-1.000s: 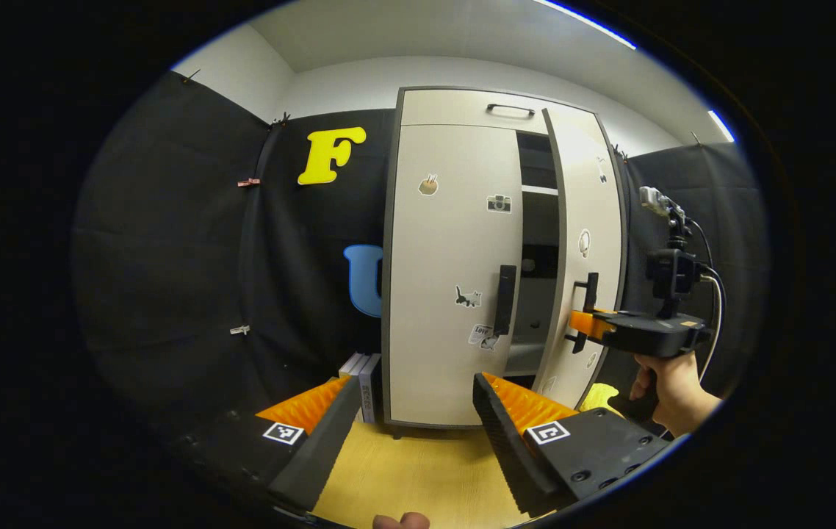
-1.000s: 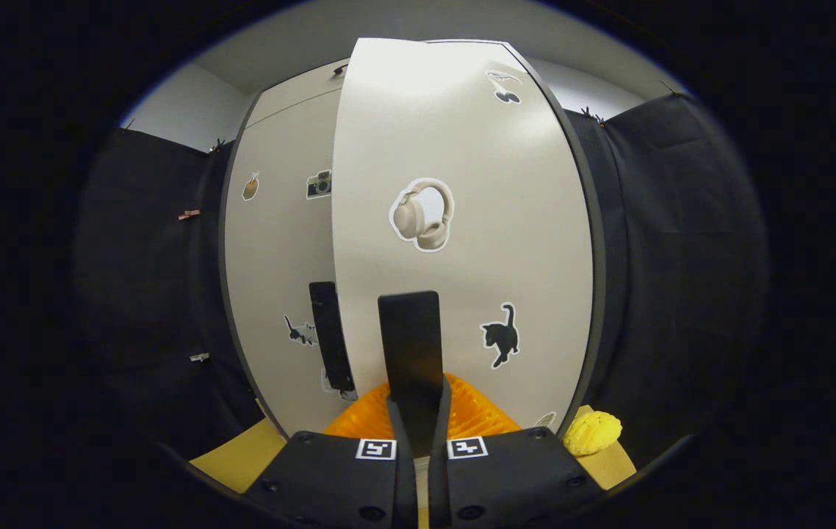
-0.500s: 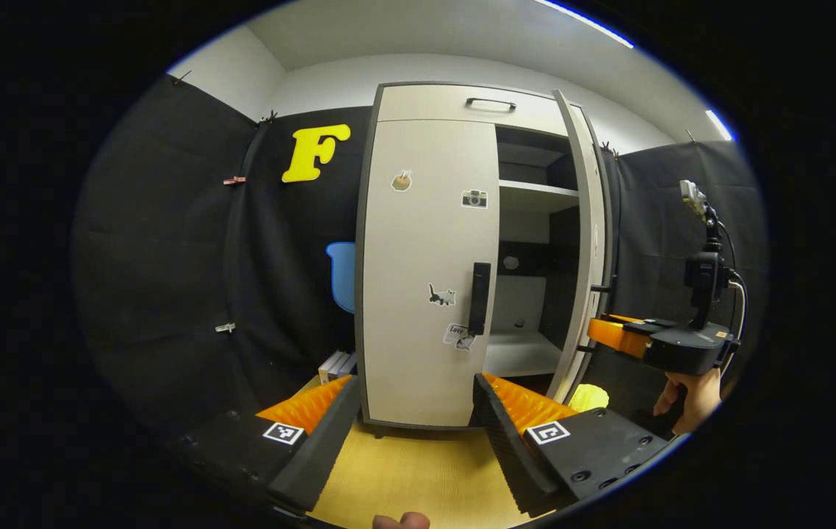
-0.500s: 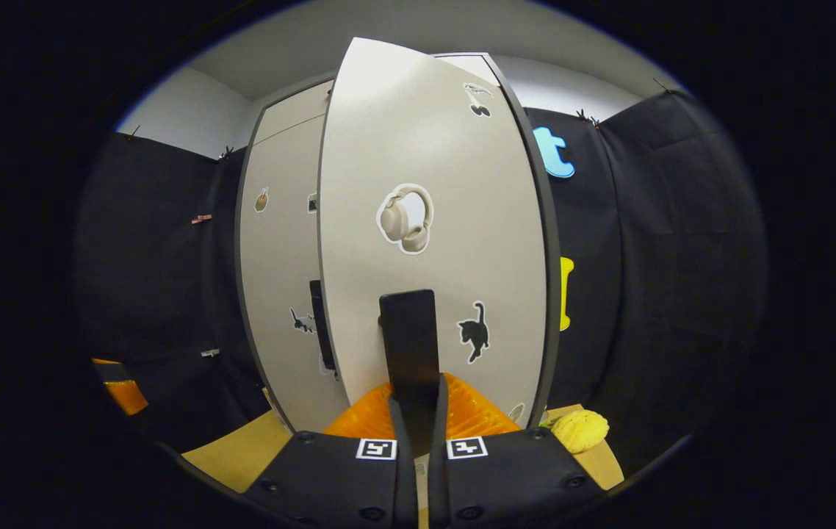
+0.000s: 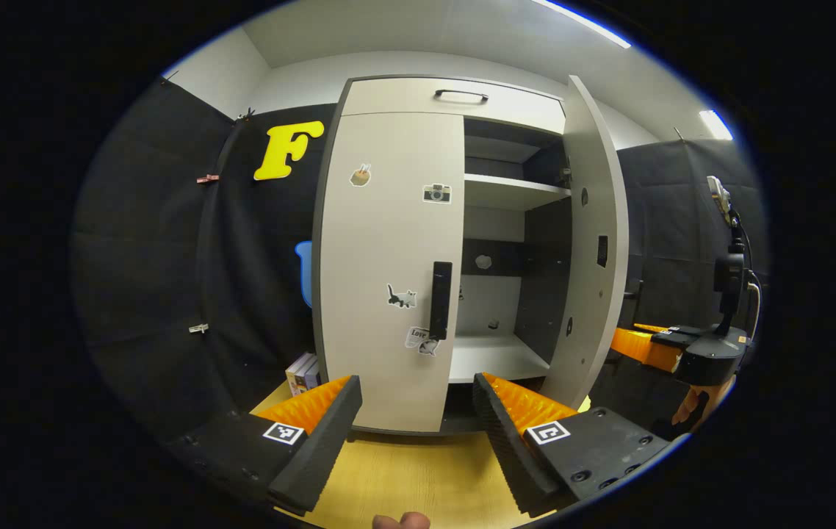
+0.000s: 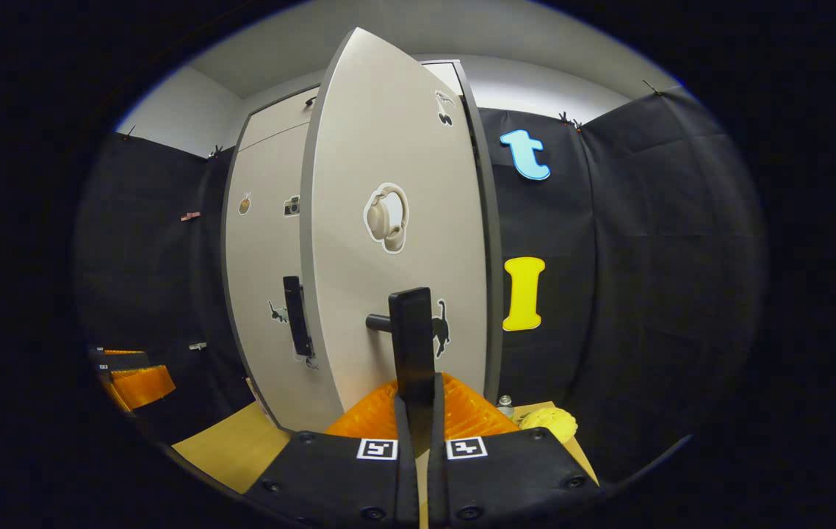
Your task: Open the right door of the double-door shoe cabinet with the right hand, and open the left door with the left hand.
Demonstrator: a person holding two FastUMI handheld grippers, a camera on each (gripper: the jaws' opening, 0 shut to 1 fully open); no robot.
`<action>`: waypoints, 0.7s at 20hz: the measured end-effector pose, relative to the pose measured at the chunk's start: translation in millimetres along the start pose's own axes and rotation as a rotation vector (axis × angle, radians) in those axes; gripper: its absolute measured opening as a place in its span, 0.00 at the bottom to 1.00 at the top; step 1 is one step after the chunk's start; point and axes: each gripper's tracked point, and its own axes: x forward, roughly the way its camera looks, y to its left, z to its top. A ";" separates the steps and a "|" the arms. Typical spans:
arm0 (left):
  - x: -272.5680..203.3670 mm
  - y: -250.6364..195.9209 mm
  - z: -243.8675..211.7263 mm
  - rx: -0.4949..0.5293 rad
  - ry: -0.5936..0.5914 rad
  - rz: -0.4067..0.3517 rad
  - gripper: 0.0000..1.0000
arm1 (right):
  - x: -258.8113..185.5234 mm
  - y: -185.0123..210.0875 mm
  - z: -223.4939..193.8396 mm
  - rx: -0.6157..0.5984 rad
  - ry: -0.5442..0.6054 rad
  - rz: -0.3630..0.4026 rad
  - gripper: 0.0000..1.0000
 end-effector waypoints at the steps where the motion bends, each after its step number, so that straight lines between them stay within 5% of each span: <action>1: 1.3 -4.3 0.1 -0.001 0.001 -0.006 0.94 | -0.5 -3.8 0.7 -0.007 -0.002 -0.013 0.09; 14: 5.7 -39.4 1.6 0.013 0.009 -0.057 0.94 | -8.3 -36.7 0.4 0.027 0.005 -0.101 0.08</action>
